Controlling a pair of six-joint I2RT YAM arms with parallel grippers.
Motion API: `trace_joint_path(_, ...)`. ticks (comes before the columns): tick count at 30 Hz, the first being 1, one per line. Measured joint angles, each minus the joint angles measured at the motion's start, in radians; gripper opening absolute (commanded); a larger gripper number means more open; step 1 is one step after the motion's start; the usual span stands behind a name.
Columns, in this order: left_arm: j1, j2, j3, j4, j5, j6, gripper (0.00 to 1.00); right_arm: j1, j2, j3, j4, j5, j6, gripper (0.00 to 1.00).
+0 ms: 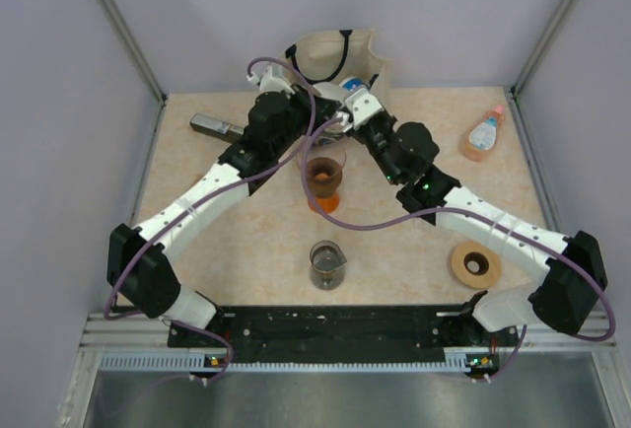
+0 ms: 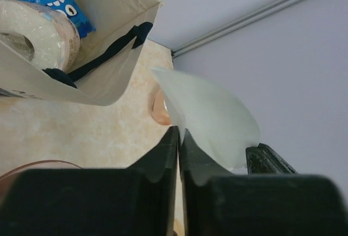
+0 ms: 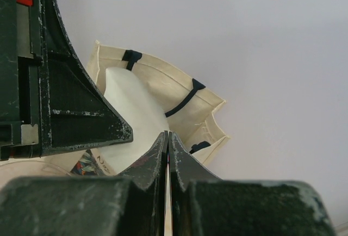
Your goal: Place the coffee filter in the dripper
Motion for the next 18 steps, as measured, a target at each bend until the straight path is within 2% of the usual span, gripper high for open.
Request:
trace_joint_path(1, 0.0, 0.0, 0.003, -0.006, -0.008, 0.002, 0.0, 0.0, 0.0, 0.0, -0.001, 0.001, 0.004, 0.0)
trace_joint_path(2, 0.0, 0.0, 0.009, -0.019, -0.015, 0.003, 0.0, 0.0, 0.0, 0.0, -0.002, 0.005, 0.01, 0.12)
trace_joint_path(3, 0.0, 0.0, 0.019, -0.038, -0.022, 0.006, 0.0, 0.0, 0.0, 0.0, -0.007, 0.009, 0.019, 0.31)
trace_joint_path(6, 0.0, 0.0, 0.069, -0.13, -0.051, 0.023, 0.0, 0.002, -0.005, -0.001, -0.047, 0.01, 0.082, 0.6)
trace_joint_path(9, 0.0, 0.002, 0.153, -0.271, -0.09, 0.054, 0.0, 0.002, -0.029, -0.008, -0.111, -0.035, 0.156, 0.77)
trace_joint_path(11, -0.001, 0.006, 0.217, -0.367, -0.109, 0.074, 0.0, 0.002, -0.061, -0.028, -0.13, -0.081, 0.201, 0.83)
trace_joint_path(15, -0.001, 0.024, 0.36, -0.554, -0.142, 0.117, 0.0, 0.002, -0.108, -0.057, -0.145, -0.146, 0.282, 0.86)
trace_joint_path(18, -0.001, 0.027, 0.398, -0.639, -0.154, 0.137, 0.0, 0.002, -0.109, -0.057, -0.15, -0.185, 0.327, 0.86)
